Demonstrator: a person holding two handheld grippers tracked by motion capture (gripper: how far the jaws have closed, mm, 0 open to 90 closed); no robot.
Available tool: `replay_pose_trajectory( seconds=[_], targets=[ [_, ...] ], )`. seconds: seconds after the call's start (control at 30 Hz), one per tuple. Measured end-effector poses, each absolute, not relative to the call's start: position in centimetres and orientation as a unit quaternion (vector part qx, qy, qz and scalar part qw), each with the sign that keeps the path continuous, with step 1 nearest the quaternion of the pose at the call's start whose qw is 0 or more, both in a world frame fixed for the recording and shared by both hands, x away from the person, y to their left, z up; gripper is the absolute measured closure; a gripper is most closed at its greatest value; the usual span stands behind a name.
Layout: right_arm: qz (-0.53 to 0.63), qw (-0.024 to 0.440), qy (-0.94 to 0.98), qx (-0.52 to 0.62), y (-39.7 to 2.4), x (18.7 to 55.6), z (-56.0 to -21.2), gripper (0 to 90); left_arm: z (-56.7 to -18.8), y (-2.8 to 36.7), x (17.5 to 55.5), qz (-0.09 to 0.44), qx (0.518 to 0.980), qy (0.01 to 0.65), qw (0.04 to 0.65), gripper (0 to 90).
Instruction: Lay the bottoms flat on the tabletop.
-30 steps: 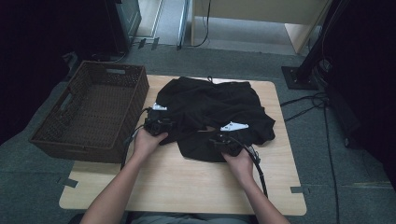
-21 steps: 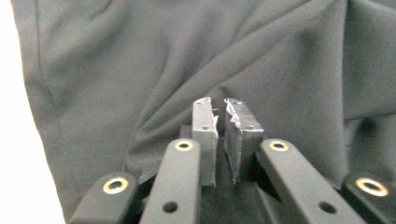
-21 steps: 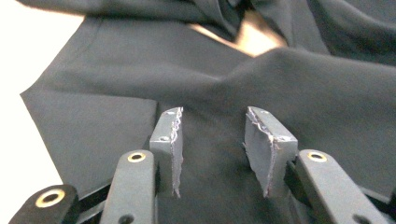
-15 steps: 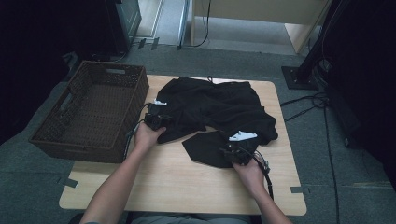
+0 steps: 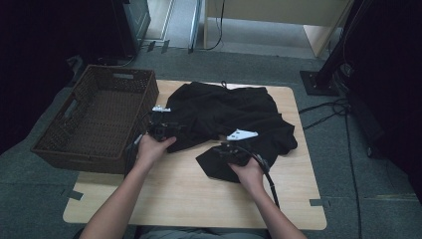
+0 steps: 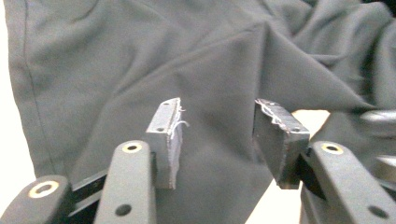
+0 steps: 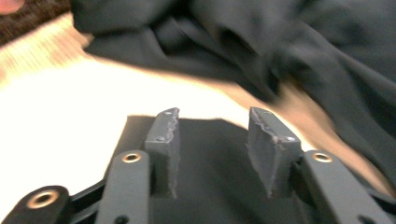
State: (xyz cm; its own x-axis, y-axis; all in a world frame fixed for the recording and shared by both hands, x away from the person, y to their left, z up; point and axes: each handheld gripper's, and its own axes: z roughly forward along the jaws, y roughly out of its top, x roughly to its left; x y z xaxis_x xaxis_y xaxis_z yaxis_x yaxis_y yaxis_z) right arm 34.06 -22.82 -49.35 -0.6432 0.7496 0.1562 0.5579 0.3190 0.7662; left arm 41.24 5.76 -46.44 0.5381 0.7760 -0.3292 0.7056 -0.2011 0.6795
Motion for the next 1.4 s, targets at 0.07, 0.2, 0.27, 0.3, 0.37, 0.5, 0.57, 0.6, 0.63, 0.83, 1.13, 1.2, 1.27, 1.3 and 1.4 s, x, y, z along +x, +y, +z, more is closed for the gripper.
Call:
replay_pose_trajectory(
  seconds=[0.07,0.2,0.27,0.3,0.37,0.5,0.57,0.6,0.63,0.83,1.13,1.2,1.27,1.3,1.4],
  targets=[
    [0.424,0.111,0.808,0.395,-21.2,34.8,-49.5,53.4,-46.3,6.0,40.6,0.045,0.772,0.478,0.416,49.4],
    [0.424,0.108,0.815,0.379,-18.3,36.0,-49.7,53.3,-46.0,6.4,39.8,0.045,0.779,0.472,0.411,48.2],
    [0.424,0.111,0.817,0.375,-17.6,36.4,-49.7,52.6,-46.0,6.4,39.7,0.044,0.779,0.472,0.411,47.6],
    [0.428,0.115,0.815,0.373,-16.8,36.8,-49.6,50.2,-46.0,6.6,39.4,0.042,0.775,0.474,0.417,47.5],
    [0.426,0.116,0.816,0.373,-15.9,37.4,-49.8,47.7,-45.8,6.8,39.3,0.040,0.771,0.475,0.422,47.3],
    [0.411,0.111,0.823,0.377,-14.6,38.2,-50.7,44.7,-45.6,7.0,39.2,0.043,0.767,0.475,0.429,46.1],
    [0.400,0.125,0.827,0.374,-14.0,38.3,-51.1,44.0,-45.7,7.0,39.1,0.047,0.771,0.470,0.427,45.1],
    [0.390,0.130,0.831,0.374,-13.8,38.2,-51.3,45.4,-45.7,7.0,39.1,0.052,0.774,0.468,0.424,44.9],
    [0.379,0.135,0.836,0.373,-13.6,38.3,-51.5,45.8,-45.7,7.0,39.1,0.054,0.774,0.469,0.423,44.8],
    [0.383,0.130,0.830,0.385,-14.1,38.0,-51.5,84.3,-45.7,7.2,39.2,0.059,0.771,0.474,0.422,44.3],
    [0.408,0.058,0.834,0.368,-15.6,32.9,-49.9,89.6,-46.2,7.0,39.3,0.065,0.774,0.477,0.412,44.4],
    [0.409,0.056,0.838,0.357,-15.7,31.4,-49.8,89.5,-46.3,7.0,39.3,0.067,0.774,0.477,0.412,44.4],
    [0.415,0.052,0.837,0.352,-15.8,30.4,-49.7,89.5,-46.3,7.0,39.2,0.068,0.773,0.477,0.413,44.4],
    [0.418,0.049,0.837,0.350,-15.7,29.7,-49.6,89.5,-46.4,7.0,39.2,0.069,0.772,0.477,0.414,44.4],
    [0.418,0.040,0.841,0.340,-15.6,28.0,-49.7,89.5,-46.5,6.9,39.3,0.067,0.773,0.477,0.413,44.3]
  ],
)
